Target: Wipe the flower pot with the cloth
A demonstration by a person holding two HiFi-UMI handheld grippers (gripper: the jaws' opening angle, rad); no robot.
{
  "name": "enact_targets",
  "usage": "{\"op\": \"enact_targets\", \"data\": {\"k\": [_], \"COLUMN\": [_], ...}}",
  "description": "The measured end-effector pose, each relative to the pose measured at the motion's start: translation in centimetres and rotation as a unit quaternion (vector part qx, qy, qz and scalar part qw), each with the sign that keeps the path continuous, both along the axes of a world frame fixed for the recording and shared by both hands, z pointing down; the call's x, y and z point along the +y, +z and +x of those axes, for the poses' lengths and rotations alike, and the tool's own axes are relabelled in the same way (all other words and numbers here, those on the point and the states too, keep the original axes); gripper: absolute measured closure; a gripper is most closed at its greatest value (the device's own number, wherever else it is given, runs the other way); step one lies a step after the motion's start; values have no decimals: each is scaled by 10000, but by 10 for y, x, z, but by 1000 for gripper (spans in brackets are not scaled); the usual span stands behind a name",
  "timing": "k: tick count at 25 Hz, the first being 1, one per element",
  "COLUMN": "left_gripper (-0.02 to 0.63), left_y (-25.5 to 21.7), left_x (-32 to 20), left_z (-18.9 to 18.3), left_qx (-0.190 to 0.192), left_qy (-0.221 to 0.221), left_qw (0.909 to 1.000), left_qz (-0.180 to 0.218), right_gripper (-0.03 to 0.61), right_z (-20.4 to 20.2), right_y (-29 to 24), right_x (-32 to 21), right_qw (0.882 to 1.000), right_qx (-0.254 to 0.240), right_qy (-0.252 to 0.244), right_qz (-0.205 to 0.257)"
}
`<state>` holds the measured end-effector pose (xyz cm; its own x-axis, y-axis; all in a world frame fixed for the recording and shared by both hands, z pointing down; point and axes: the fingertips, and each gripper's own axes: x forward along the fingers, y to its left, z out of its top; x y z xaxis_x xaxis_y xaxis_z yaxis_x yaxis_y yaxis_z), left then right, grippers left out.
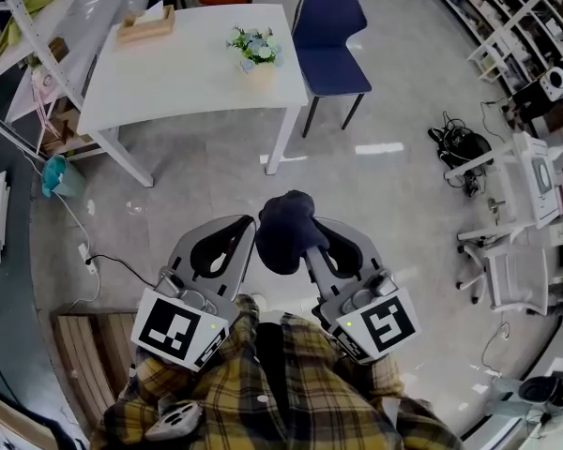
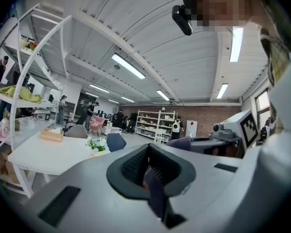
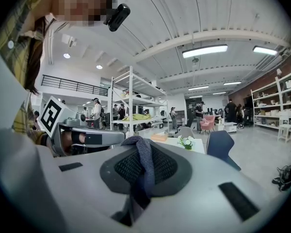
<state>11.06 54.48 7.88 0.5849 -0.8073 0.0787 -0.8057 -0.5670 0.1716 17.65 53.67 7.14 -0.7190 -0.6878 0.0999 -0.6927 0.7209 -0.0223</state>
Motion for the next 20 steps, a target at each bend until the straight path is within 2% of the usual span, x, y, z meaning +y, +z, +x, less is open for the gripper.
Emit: {"op": "enact_targets", "data": {"k": [7,11,20], "left_gripper": [604,604,604], "left_y": [-8,-11,0], "left_x": [-74,-114,-174], "left_z": [-51,-77,-119], "left_qx": [-74,-85,-117], "left_qy": [152,256,689], "left_qw": [9998,9996,9975], "left_qz": [55,62,-40], "right_gripper": [561,561,561], "right_z": [-46,-73,-105], "right_y": [-5,-14,-13], "right_x": [-72,-113,-178], "right_qw": [9998,9995,9962], "right_qx": [30,-115,-145], "right_qy": [181,308,862], "right_qz": [-12,38,-28]}}
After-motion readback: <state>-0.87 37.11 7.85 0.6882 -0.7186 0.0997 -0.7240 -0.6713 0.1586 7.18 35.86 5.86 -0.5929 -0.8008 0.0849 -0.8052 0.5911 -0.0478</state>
